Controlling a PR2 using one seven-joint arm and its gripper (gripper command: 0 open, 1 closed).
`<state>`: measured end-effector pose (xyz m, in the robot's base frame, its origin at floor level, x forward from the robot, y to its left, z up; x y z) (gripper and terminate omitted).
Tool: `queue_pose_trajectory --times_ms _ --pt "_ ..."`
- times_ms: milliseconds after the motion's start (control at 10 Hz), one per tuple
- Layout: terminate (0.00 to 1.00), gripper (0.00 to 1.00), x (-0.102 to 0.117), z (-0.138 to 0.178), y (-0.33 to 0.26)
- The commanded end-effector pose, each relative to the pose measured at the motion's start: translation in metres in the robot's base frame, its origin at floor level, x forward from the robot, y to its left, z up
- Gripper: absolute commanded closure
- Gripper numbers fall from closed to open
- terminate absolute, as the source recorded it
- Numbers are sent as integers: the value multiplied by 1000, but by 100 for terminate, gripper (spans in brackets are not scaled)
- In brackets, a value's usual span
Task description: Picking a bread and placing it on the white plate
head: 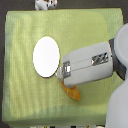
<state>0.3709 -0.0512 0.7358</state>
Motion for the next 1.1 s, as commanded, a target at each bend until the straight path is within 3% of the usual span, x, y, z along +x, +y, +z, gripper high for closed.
queue_pose_trajectory --times_ms 0,1000 --pt "0 100 2 6 5" --pt "0 100 6 9 4"
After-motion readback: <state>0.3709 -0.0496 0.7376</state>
